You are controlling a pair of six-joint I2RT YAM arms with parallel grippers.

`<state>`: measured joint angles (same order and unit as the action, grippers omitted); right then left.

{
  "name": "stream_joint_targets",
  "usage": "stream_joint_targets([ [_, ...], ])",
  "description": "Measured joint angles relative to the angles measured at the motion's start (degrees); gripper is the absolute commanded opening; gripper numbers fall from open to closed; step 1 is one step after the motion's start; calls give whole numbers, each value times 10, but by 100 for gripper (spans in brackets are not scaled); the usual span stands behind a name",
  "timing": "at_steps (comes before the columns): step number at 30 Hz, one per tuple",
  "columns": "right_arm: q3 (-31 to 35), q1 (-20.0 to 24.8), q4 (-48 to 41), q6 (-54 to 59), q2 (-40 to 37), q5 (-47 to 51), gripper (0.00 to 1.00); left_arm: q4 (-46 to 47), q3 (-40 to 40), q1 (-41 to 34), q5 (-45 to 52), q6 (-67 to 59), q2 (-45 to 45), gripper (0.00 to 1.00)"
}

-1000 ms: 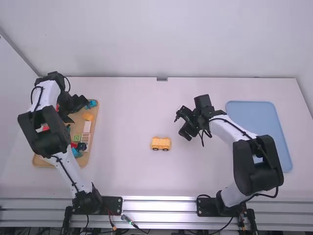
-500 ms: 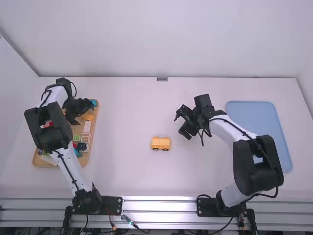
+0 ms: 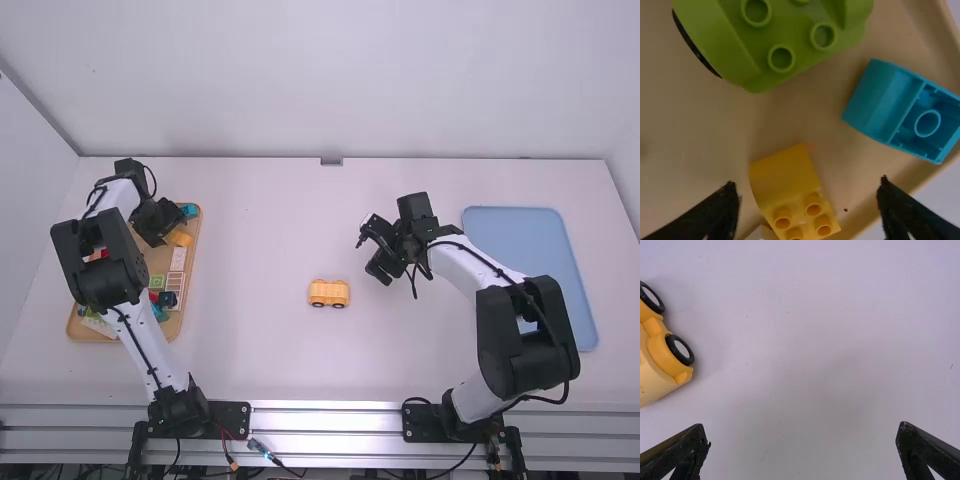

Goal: Assemble lego blocks to make yellow taxi

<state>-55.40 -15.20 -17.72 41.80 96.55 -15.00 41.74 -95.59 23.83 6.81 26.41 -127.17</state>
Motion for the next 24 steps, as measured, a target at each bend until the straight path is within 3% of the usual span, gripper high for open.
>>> stream_joint_targets([
  [5,0,0,0,2,0,0,99,-4,16,0,0,0,0,67],
  [6,0,0,0,1,0,0,99,-5,20,0,0,1,0,64],
  [7,0,0,0,2,0,0,99,-9,24,0,-3,3,0,56],
  [8,0,0,0,3,0,0,99,-11,25,0,-4,2,0,54],
  [10,0,0,0,1,0,0,99,-22,28,0,-7,5,0,34],
  [12,0,0,0,2,0,0,99,-26,29,0,-7,8,0,23],
  [13,0,0,0,2,0,0,99,-26,30,0,-6,9,0,8],
  [14,0,0,0,2,0,0,99,-26,29,0,-6,10,0,4],
  [24,0,0,0,6,0,0,99,-14,23,2,-4,17,1,2],
])
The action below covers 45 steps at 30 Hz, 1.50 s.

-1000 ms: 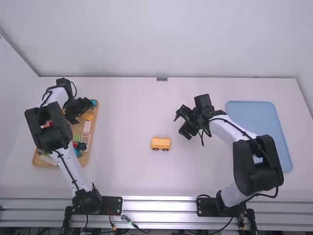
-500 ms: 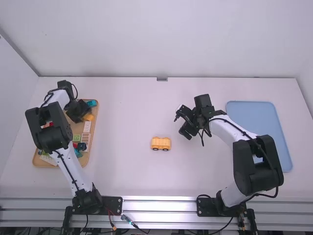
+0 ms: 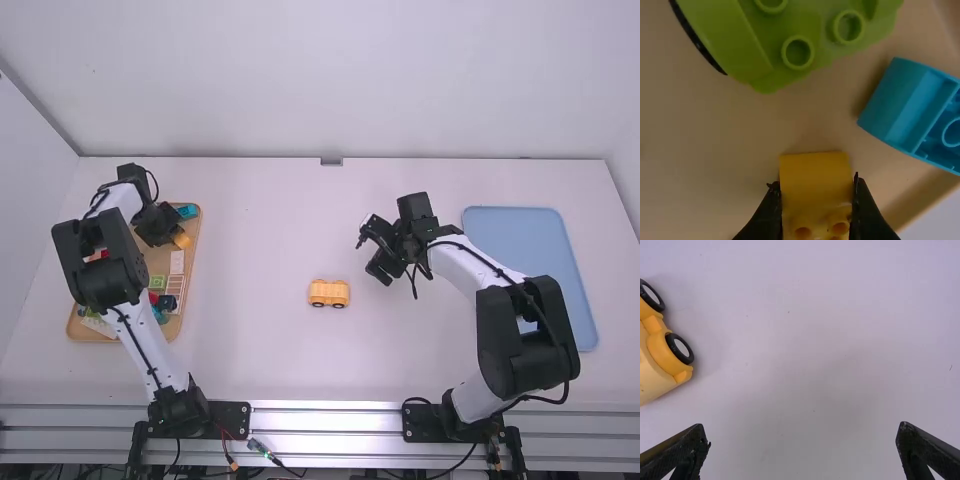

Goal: Assemble lego blocks to make yellow taxi

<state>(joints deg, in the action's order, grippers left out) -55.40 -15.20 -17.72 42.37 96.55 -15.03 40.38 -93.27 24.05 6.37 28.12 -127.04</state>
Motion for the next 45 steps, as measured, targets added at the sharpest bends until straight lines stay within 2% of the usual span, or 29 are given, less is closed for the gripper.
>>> stream_joint_targets([
  [4,0,0,2,0,0,0,99,34,-17,-4,0,-24,0,2],
  [10,0,0,15,-3,0,0,99,23,-12,-44,-2,-99,40,2],
  [17,0,0,10,-4,0,0,99,-69,104,-155,-12,-204,167,2],
  [20,0,0,10,-3,0,0,99,-94,174,-209,-6,-304,224,2],
  [23,0,0,12,-4,0,0,99,-78,232,-256,20,-445,263,2],
  [24,0,0,13,-4,0,0,99,-62,253,-274,33,-518,274,7],
  [25,0,0,13,-5,0,-1,99,-43,271,-290,45,-595,280,8],
  [26,0,0,13,-4,0,0,99,-41,273,-292,47,-603,280,8],
  [27,0,0,12,-3,0,0,99,-29,290,-306,57,-673,281,7],
  [28,0,0,12,-5,0,0,99,-21,310,-321,68,-748,281,2],
  [32,0,0,10,-5,0,-1,99,-26,344,-348,87,-887,281,2],
  [39,0,0,10,-18,0,-1,99,-92,370,-354,96,-980,281,2],
  [45,0,0,11,-28,0,0,99,-98,382,-354,97,-1001,281,2],
])
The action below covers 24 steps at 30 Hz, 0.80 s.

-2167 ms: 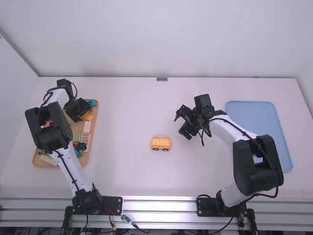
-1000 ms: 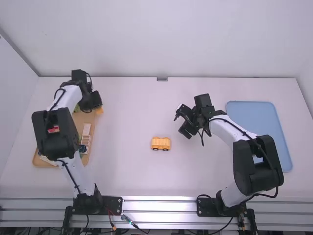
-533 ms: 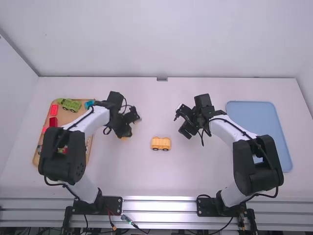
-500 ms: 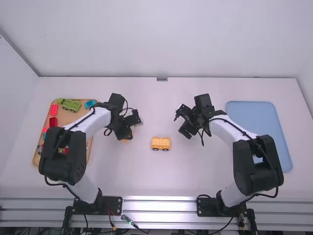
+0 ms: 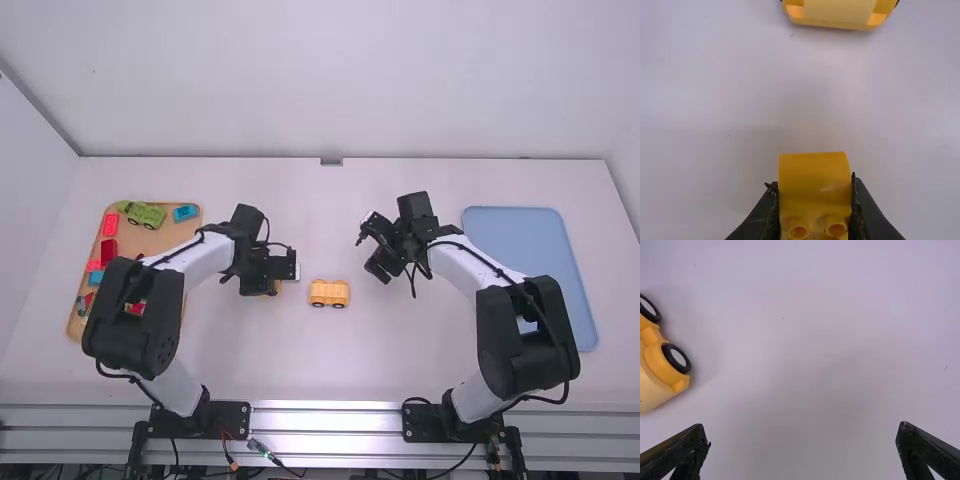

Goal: Assemble lego blocks to make yellow taxi

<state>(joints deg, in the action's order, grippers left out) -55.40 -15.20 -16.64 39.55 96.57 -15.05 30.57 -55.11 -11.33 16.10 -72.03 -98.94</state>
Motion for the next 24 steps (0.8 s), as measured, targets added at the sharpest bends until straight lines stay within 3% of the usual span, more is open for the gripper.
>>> stream_joint_targets([
  [18,0,0,0,-5,0,0,99,-16,0,-2,43,2,-27,2],
  [23,0,0,-1,-5,0,0,99,-16,0,-2,45,5,-28,29],
  [24,0,0,-1,-5,0,0,99,-15,0,-1,45,5,-27,31],
])
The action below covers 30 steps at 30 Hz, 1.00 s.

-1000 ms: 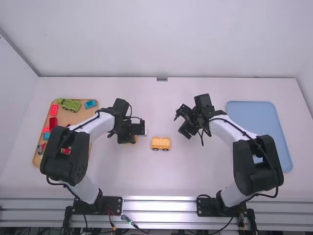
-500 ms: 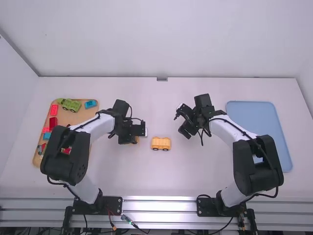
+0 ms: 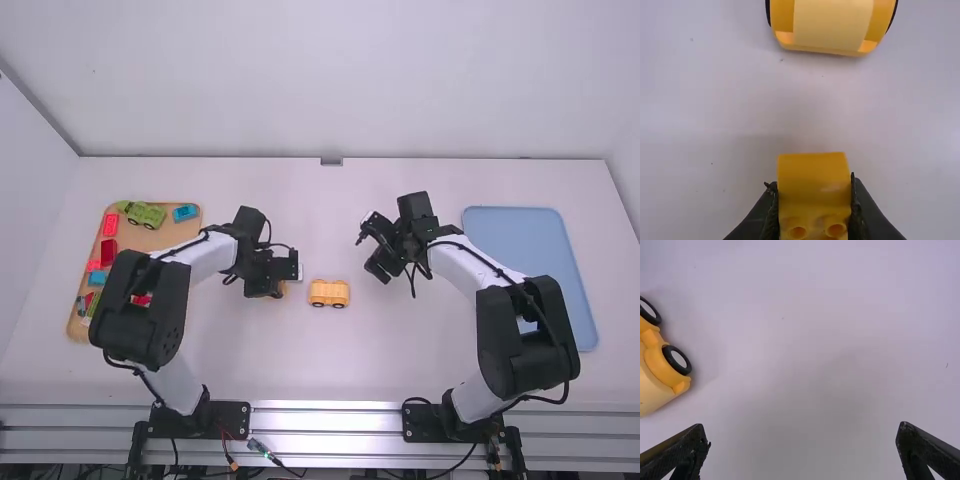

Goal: Assemble lego blocks to make yellow taxi

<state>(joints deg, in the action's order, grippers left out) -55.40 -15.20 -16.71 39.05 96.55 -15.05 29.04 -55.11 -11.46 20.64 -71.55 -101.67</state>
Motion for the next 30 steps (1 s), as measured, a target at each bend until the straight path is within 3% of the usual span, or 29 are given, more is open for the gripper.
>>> stream_joint_targets([
  [8,0,0,0,1,0,0,99,0,0,0,0,0,0,39],
  [9,0,0,0,1,0,0,99,0,0,0,0,0,0,49],
  [11,0,0,0,0,0,0,99,-1,0,0,1,-1,0,99],
  [23,0,0,1,0,0,0,99,-16,0,5,19,-14,0,99],
  [30,0,0,15,0,0,0,99,8,2,77,147,-107,7,99],
])
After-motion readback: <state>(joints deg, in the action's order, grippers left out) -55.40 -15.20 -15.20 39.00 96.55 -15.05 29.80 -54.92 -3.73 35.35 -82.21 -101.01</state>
